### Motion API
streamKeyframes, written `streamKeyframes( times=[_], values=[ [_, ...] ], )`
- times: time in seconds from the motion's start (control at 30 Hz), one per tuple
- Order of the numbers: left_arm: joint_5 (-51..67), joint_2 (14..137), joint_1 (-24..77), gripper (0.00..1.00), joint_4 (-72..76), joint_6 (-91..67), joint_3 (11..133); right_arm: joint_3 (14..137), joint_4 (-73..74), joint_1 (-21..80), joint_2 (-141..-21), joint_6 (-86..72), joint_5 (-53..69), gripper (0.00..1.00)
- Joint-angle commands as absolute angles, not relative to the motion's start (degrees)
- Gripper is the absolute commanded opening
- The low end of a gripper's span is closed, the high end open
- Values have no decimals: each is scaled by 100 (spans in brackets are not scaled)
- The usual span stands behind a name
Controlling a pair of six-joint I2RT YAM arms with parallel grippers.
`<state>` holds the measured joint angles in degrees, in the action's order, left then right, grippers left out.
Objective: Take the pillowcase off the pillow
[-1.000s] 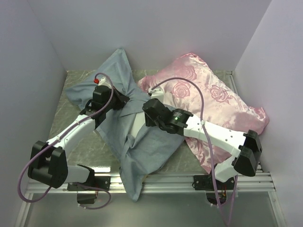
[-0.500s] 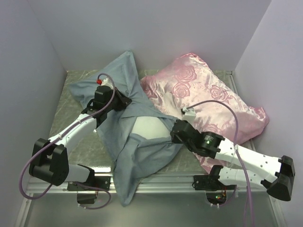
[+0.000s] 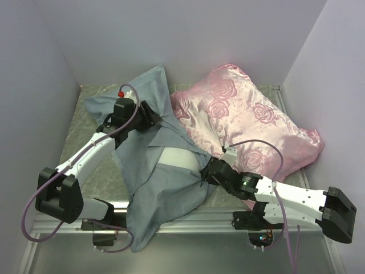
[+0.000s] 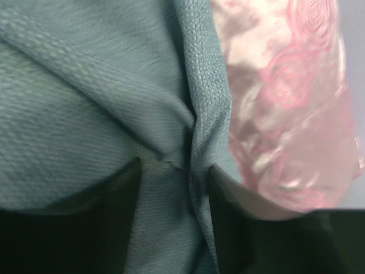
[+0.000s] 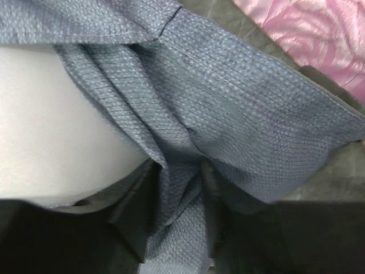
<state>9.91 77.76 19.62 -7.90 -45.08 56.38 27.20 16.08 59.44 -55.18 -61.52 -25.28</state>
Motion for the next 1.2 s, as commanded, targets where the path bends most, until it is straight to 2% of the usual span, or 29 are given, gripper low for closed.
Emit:
streamKeyframes(
  times=[0.0,0.1,0.17,0.3,0.53,0.7,0.93,1.07,1.17],
  values=[
    [308,7498,1959,60,-1581,-3789,6099,2689,1793,6038,-5703,-5933,-2408,48],
    [18,7296,2188,74,-2143,-3332,6512,2865,1881,6038,-5853,-5827,-2540,57],
    [-358,7155,2407,77,-2530,-2998,6792,2892,1794,6029,-5880,-5792,-2514,61],
    [-920,7119,2978,78,-3303,-2620,7355,2892,1723,6029,-5784,-5818,-2496,64],
    [-1722,7233,4559,78,-4007,-2610,8103,2935,1635,6064,-5204,-5511,-2619,73],
    [-1872,7646,5333,71,-4244,-2935,8200,3067,1748,6073,-4878,-5326,-2777,72],
    [-1924,7927,5871,68,-4078,-3585,7568,2910,1582,6073,-4641,-5352,-2812,51],
    [-1933,8138,6134,80,-4113,-3700,7418,2839,1573,6073,-4509,-5353,-2900,37],
    [-2021,8357,6293,83,-4210,-3753,7418,2795,1521,6073,-4509,-5370,-2918,27]
  ],
)
